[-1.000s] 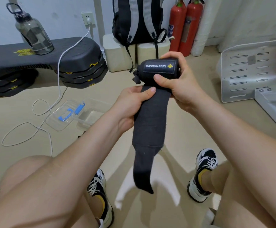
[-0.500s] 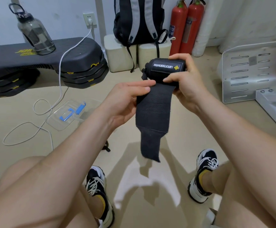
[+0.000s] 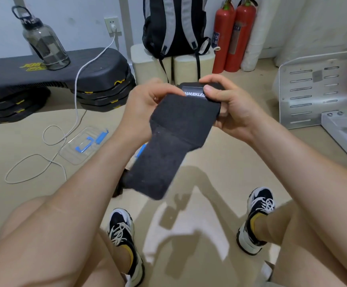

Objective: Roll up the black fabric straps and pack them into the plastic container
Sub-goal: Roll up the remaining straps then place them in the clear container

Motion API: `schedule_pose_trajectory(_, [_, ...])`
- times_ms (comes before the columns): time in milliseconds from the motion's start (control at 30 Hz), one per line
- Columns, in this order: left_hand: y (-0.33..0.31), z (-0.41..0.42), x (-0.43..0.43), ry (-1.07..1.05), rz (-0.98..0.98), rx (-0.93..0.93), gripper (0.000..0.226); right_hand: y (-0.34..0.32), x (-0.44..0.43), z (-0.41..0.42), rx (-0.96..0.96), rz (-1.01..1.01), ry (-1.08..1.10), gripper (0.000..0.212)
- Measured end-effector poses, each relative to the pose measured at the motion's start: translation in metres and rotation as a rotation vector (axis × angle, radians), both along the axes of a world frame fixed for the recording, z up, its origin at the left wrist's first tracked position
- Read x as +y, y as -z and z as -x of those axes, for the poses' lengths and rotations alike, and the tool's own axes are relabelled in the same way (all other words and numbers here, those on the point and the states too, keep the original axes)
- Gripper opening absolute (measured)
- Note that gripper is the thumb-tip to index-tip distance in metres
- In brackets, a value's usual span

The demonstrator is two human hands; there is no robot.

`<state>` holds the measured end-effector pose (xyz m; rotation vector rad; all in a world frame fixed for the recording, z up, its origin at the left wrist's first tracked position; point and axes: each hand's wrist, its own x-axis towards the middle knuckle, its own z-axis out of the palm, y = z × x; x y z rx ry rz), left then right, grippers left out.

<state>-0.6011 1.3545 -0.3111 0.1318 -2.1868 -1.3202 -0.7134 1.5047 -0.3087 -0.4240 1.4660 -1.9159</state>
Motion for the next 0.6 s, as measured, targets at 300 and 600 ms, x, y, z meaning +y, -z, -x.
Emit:
schedule_pose_trajectory(300, [0.013,0.009,0.008,-0.077,-0.372,-0.115,0.018,0.009,-0.005,-0.009,0.019,-0.066,-0.137,0.046])
schedule_pose_trajectory(600, [0.024,0.013,0.016,-0.212,-0.583,-0.051,0.009,0.015,-0.006,-0.013,0.039,-0.097,-0.108,0.04])
